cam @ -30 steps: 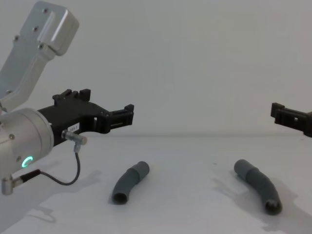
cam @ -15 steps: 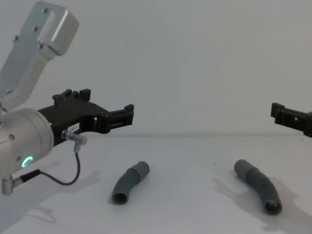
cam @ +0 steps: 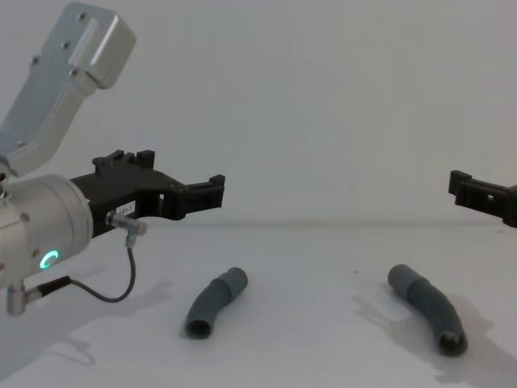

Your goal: Use both hands to pick up one end of the pipe from the table, align the ends, and insert them.

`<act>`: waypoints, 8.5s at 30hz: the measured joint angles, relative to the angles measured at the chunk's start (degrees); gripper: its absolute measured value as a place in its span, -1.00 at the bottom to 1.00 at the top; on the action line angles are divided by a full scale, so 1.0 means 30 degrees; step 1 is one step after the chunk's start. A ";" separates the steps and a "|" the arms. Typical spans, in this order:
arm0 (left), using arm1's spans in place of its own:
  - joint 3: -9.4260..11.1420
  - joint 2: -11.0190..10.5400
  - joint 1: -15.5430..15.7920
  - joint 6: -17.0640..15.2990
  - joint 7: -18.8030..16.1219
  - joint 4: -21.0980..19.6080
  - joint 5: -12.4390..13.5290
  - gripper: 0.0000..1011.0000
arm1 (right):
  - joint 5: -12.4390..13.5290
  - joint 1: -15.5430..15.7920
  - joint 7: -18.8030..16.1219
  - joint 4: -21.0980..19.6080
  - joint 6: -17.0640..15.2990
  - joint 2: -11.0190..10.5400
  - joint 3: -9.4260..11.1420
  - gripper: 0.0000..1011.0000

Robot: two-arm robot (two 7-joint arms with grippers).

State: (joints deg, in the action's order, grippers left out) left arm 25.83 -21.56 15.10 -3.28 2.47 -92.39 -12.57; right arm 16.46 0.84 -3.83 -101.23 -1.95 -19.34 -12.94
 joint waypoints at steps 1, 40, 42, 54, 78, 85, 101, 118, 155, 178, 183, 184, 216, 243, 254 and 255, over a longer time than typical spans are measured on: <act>-0.0013 0.0016 0.0064 -0.0174 0.0099 0.0028 -0.0085 0.98 | 0.0001 0.0000 0.0000 0.0002 0.0001 0.0000 0.0000 0.99; 0.0364 0.1319 0.2285 -0.9670 0.0911 0.0200 -0.1543 0.98 | 0.0001 0.0001 0.0000 0.0000 0.0001 0.0000 0.0000 0.99; 0.0378 0.1396 0.2350 -0.9883 0.0883 0.0257 -0.1502 0.98 | 0.0000 0.0001 0.0000 0.0001 -0.0001 0.0001 0.0000 0.99; 0.0385 0.1792 0.2652 -1.0585 0.0963 0.1020 -0.1456 0.98 | 0.0001 0.0001 0.0001 0.0001 0.0000 0.0000 0.0000 0.99; 0.0540 0.2134 0.3127 -1.0784 0.1906 0.2626 -0.1267 0.98 | 0.0001 0.0001 0.0001 0.0001 0.0001 0.0000 0.0000 0.99; 0.0619 0.2181 0.3181 -1.0873 0.2089 0.2864 -0.1132 0.98 | 0.0001 0.0001 0.0000 0.0001 0.0001 0.0000 0.0000 0.99; 0.0657 0.2232 0.3212 -1.0898 0.2239 0.3067 -0.0984 0.98 | 0.0001 0.0001 0.0001 0.0000 0.0001 0.0000 0.0000 0.99; 0.0672 0.2270 0.3217 -1.0903 0.2305 0.3122 -0.0966 0.47 | 0.0002 0.0001 0.0000 0.0001 0.0000 0.0000 0.0000 0.99; 0.0666 0.2252 0.3216 -1.0920 0.2292 0.3150 -0.0935 -0.04 | 0.0001 0.0001 0.0000 0.0001 0.0001 0.0001 0.0000 0.99; 0.0666 0.2250 0.3216 -1.0920 0.2288 0.3150 -0.0936 -0.28 | 0.0000 0.0001 0.0000 0.0001 0.0000 0.0000 0.0000 0.99; 0.0666 0.2250 0.3216 -1.0919 0.2291 0.3149 -0.0936 -0.30 | 0.0009 -0.0006 -0.0004 0.0000 -0.0065 0.0039 0.0013 0.99; 0.0666 0.2251 0.3217 -1.0919 0.2292 0.3149 -0.0936 -0.31 | 0.0037 -0.0010 -0.0009 0.0000 -0.0126 0.0055 0.0020 0.99; 0.0667 0.2251 0.3217 -1.0918 0.2295 0.3148 -0.0936 -0.31 | 0.2858 -0.2422 -0.0720 -0.0932 -0.9632 0.0021 0.0097 0.99; 0.0665 0.2252 0.3218 -1.0917 0.2296 0.3148 -0.0938 -0.31 | 0.0983 -0.4563 -0.2248 0.2914 -0.8530 -0.0255 -0.2168 0.99; 0.0666 0.2253 0.3217 -1.0916 0.2295 0.3148 -0.0937 -0.31 | 0.0740 -0.5001 -0.2471 0.4034 -0.8590 -0.0069 -0.2307 0.99; 0.0666 0.2252 0.3217 -1.0917 0.2295 0.3148 -0.0937 -0.31 | 0.0730 -0.5030 -0.2491 0.4105 -0.8609 -0.0059 -0.2308 0.99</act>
State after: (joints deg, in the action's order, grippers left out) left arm 27.83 -14.80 24.75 -36.03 9.36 -82.94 -15.38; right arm 18.65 -14.25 -11.30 -88.91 -27.78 -19.51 -19.86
